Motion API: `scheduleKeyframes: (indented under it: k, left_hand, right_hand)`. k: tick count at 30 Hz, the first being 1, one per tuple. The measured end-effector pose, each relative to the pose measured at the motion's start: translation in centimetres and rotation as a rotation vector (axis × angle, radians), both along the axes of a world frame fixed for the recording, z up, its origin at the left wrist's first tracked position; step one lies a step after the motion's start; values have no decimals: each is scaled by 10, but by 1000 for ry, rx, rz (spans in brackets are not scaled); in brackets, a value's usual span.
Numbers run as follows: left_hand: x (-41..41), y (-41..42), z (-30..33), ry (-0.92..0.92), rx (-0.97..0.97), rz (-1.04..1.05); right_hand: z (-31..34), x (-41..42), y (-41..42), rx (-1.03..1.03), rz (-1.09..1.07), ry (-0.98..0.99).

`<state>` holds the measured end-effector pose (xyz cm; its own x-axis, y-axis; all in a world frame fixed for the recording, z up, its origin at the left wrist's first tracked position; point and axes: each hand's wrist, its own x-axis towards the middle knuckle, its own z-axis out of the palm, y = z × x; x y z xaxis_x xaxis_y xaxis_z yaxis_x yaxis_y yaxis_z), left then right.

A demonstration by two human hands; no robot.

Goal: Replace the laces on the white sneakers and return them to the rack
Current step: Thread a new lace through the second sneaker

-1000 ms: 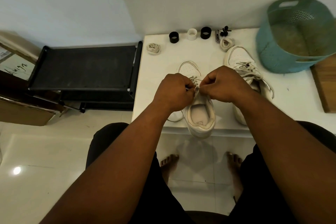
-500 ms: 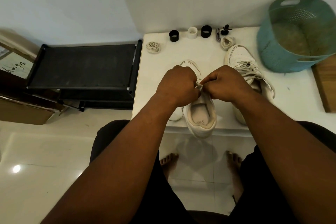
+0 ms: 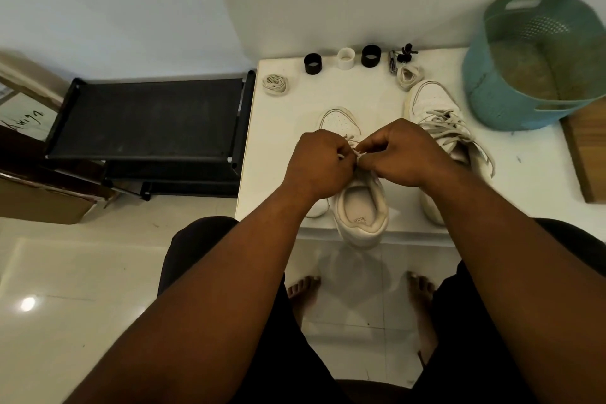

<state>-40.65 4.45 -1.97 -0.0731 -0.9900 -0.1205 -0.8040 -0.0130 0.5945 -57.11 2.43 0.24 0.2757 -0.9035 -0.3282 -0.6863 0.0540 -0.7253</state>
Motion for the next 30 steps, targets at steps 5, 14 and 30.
scheduleKeyframes:
  k: [5, 14, 30]
  left_hand:
    - [4, -3, -4, 75, -12, 1]
    - [31, 5, 3, 65, -24, -245]
    - [4, 53, 4, 309, 343, 355]
  right_hand:
    - [-11, -6, -4, 107, -155, -181]
    - [-12, 1, -9, 37, -491, -466]
    - [-6, -8, 9, -179, 105, 260]
